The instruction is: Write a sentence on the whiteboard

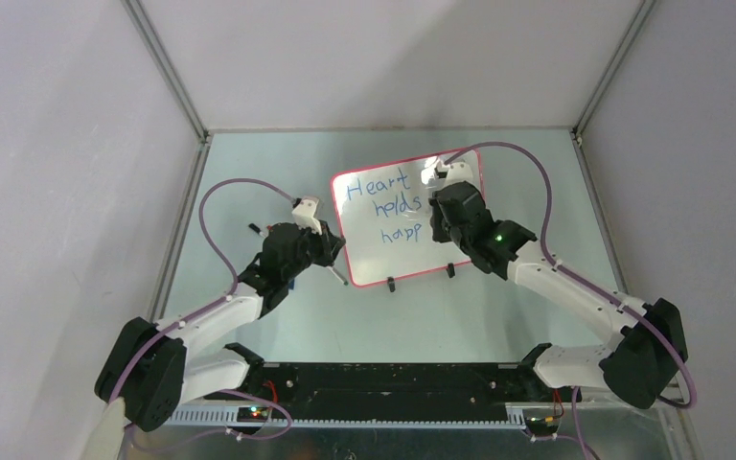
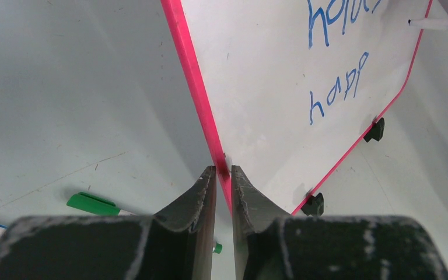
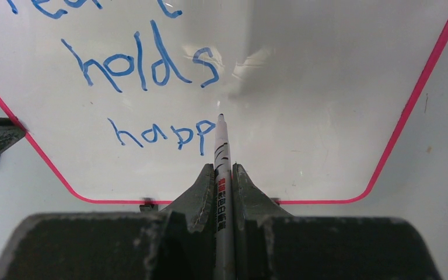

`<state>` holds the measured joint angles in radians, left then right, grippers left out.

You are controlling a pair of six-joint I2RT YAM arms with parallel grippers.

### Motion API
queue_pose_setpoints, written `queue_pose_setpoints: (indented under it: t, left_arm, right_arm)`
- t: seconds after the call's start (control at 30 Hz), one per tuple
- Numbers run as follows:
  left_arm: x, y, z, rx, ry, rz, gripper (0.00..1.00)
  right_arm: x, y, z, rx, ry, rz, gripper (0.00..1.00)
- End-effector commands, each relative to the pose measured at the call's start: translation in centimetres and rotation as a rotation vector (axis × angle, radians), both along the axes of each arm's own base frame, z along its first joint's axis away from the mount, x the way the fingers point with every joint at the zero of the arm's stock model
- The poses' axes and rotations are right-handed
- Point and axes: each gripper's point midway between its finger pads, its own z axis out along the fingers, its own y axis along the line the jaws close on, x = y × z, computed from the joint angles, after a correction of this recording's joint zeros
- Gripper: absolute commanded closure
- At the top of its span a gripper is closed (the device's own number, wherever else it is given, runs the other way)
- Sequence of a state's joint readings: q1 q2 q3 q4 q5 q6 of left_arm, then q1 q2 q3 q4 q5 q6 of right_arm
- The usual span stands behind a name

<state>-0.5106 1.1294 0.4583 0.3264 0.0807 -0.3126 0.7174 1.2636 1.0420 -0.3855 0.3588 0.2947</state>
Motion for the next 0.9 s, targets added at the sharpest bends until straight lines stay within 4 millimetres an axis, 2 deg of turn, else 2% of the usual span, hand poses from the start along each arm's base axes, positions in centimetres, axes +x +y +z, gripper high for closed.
queue_pose_setpoints:
  t: [0.0, 0.27, 0.87]
  left_arm:
    - [0.4, -0.1, 1.6, -0.004, -0.058, -0.003, 0.8]
    - [0.4, -0.2, 1.6, -0.004, -0.059, -0.004, 0.8]
    - [0.4, -0.2, 1.5, -0.006, -0.056, -0.006, 0.8]
  right_arm:
    - [0.8, 0.6, 0.5, 0.023, -0.027, 0.007, 1.0]
    - [0.8, 1.3, -0.2, 0.025, -0.004, 0.036, 1.0]
    - [1.9, 0.5, -1.3, -0.001, 0.008, -0.011, 1.0]
